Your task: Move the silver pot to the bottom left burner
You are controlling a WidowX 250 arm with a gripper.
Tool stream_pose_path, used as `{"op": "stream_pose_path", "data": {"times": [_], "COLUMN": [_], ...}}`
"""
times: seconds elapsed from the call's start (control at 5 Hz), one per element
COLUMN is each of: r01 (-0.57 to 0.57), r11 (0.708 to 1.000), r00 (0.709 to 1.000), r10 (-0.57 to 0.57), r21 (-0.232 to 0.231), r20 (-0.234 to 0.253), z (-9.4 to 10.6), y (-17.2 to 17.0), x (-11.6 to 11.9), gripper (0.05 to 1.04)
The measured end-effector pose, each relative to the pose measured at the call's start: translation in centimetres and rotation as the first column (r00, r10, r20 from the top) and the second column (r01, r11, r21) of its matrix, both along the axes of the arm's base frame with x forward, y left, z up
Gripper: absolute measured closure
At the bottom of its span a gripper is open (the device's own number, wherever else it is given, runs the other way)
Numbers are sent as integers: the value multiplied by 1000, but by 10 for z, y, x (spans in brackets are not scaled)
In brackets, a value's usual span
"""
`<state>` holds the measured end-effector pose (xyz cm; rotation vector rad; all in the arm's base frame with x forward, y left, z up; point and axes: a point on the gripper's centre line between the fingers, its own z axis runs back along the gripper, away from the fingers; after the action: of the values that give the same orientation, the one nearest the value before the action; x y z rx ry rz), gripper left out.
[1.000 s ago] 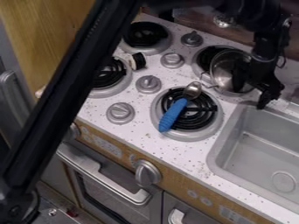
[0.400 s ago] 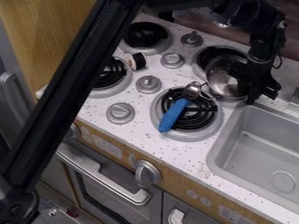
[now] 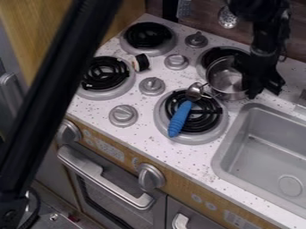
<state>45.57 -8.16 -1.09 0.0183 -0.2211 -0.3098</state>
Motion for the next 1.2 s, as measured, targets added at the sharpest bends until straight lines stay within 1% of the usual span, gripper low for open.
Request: {"op": "stream_pose_path", "data": {"times": [0.2,0.4,0.6,0.8,1.0,1.2], "r01": [46,20,-124,-283,-385,-470], "r11": [999,1000,992,958,920,879], "r00": [997,995,989,958,923,883], "r10": [-46,-20,122,281,381,465], "r21": [4,0,21,42,69,82], "r20": [56,100,81,51,59,73], "z": [29,57,58,48,48,55], "y": [-2,13,60,114,160,208], "x": [-9,-19,-30,-40,-46,-53], "gripper": [1016,1017,1017,1017,1018,1018]}}
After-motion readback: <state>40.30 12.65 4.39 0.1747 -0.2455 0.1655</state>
